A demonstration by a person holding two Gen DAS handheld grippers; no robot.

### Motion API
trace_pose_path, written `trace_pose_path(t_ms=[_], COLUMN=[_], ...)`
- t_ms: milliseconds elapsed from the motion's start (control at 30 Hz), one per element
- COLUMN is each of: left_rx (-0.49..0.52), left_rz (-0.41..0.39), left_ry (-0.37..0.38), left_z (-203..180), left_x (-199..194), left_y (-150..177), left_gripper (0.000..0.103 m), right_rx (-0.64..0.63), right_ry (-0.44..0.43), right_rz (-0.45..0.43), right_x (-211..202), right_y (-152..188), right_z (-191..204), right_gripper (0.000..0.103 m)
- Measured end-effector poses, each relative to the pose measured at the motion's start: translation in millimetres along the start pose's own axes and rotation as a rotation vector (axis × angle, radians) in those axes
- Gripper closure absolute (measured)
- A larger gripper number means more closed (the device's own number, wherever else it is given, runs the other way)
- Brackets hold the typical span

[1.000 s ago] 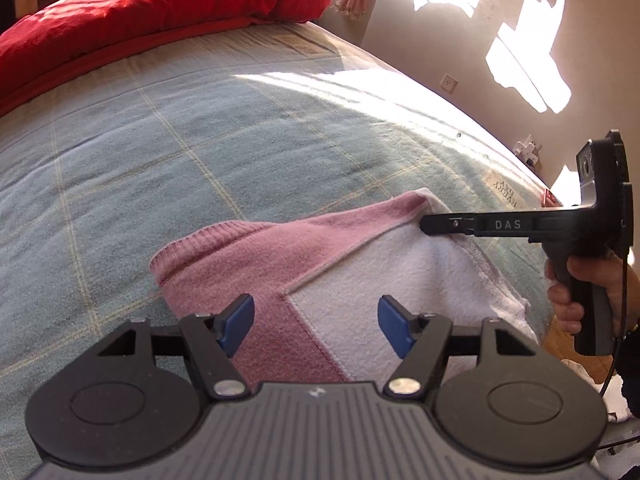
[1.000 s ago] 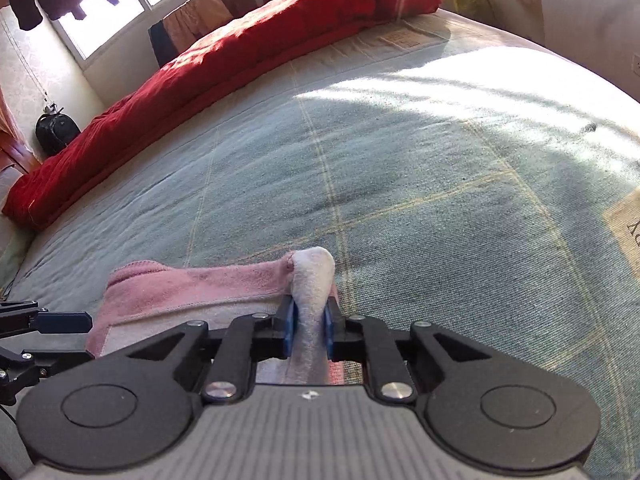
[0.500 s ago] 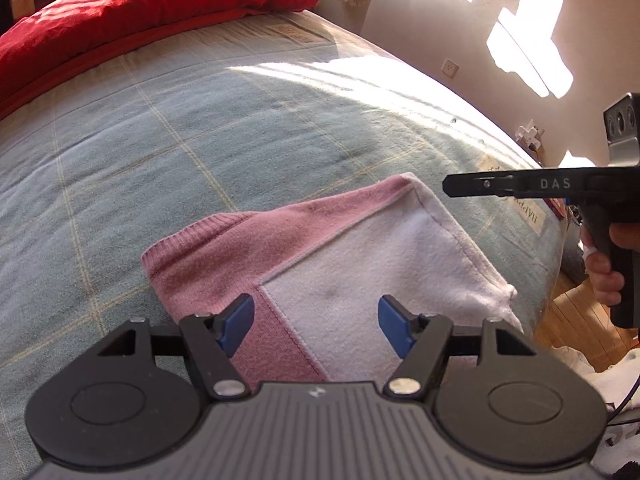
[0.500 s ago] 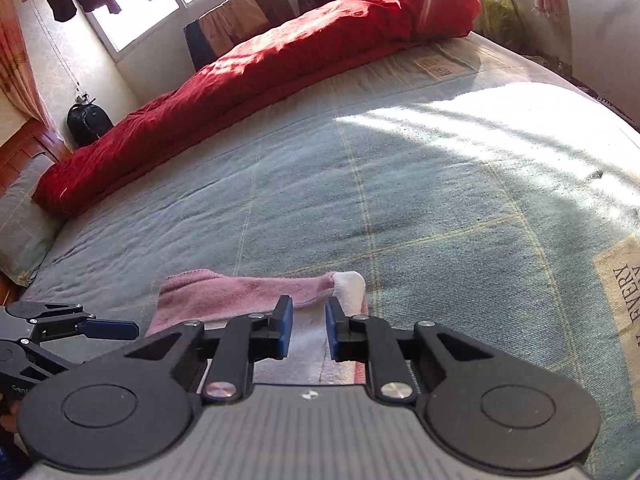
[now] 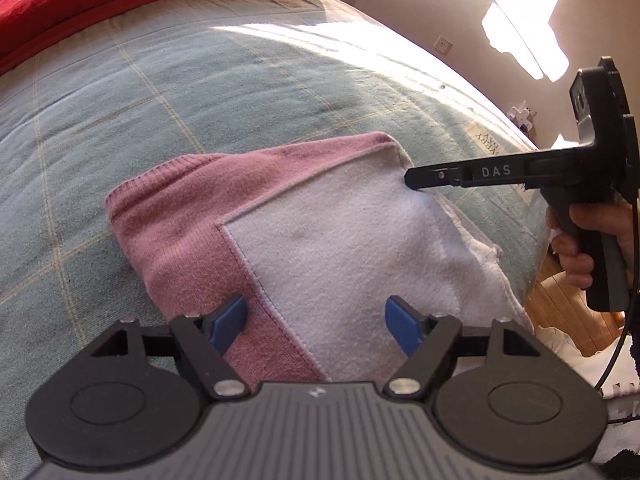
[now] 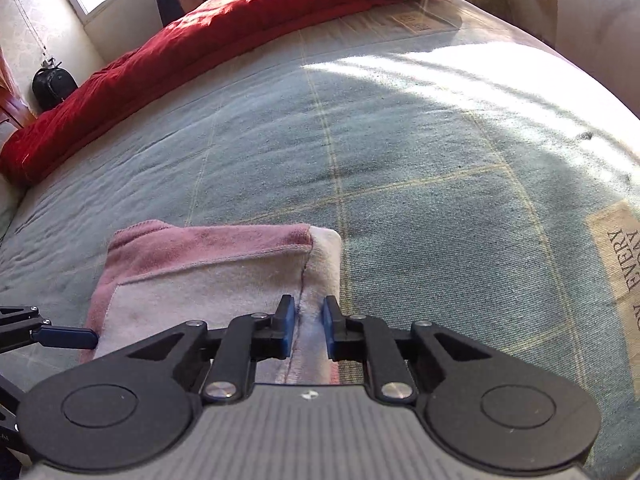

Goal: Fold clothes
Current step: 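Move both grippers over the folded sweater toward its pink side edge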

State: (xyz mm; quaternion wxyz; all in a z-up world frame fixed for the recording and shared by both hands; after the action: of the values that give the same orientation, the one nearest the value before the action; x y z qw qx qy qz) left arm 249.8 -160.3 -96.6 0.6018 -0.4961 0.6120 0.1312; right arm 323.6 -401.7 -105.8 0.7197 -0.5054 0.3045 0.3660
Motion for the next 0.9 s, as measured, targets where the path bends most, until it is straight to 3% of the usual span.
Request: trace_pose_path(t_ms=[333,700,900], left_rx=[-0.033,-0.052,-0.037], left_rz=[-0.024,0.028,0.015], left_ry=[-0.027,-0.059,-0.065], left_z=[-23.3,-8.5,-14.9], left_x=[-28.3,-1.1,-13.2], left_y=[15.4,29.5,35.6], left_gripper=[0.027,0.027,0.027], right_rx=[-0.039,-0.001,-0.028], right_ry=[-0.015,0.024,-0.009], right_rz=[0.008,0.081,0.044], right_x=[-42.4,-11.2,-37.4], right_y=[9.9,29.9,26.9], right_z=[29.0,11.5,24.8], right_gripper=[0.085,0.085,0.085])
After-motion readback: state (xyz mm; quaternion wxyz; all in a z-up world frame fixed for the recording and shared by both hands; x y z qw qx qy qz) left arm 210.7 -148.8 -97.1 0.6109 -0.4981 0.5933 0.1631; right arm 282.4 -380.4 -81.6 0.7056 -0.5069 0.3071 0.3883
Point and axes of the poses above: each gripper's, at about its wrist camera, not at the fingertips, and x roughly the way its jaws point, z to its left, y to its underside, the point moved 4 cm from there along x, roughly the way its jaws point, and after that the axes turned 2 degrees about z, right-handed, at the moved point
